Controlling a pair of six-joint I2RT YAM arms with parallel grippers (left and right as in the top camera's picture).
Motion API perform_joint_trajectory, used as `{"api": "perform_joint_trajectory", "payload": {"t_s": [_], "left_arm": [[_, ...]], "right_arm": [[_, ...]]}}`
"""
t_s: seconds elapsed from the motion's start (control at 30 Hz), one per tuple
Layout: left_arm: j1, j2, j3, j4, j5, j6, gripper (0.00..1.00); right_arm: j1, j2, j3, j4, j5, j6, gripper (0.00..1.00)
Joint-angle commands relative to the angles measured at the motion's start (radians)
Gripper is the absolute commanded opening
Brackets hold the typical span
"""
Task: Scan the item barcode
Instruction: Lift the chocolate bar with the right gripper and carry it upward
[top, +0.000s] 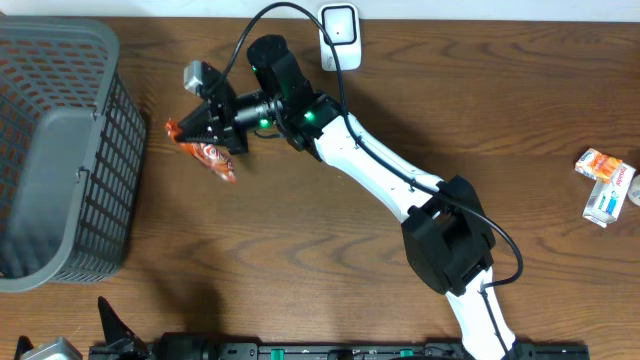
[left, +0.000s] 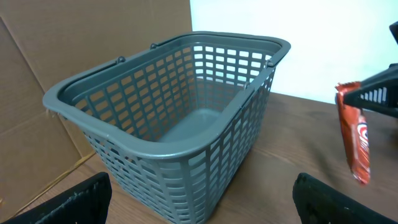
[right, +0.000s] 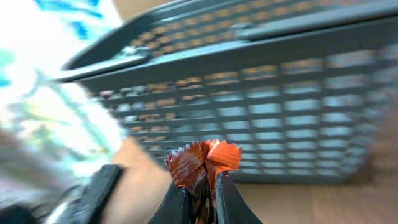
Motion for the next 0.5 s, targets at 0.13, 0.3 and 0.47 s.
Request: {"api": "perform_joint_trajectory", "payload": {"t_s": [0.13, 0.3, 0.47], "left_arm": [[-0.003, -0.006, -0.001, 0.0, -0.009, 0.016, 0.93], [-0.003, -0.006, -0.001, 0.0, -0.009, 0.016, 0.93], [-0.003, -0.006, -0.001, 0.0, -0.009, 0.016, 0.93]], "right_arm": [[-0.019, -0.027, 0.005, -0.237, -0.426, -0.101, 0.01], [-0.082, -0.027, -0.003, -0.617, -0.447, -0.154, 0.01], [-0.152, -0.026, -0.047, -0.731, -0.447, -0.17, 0.04]]}}
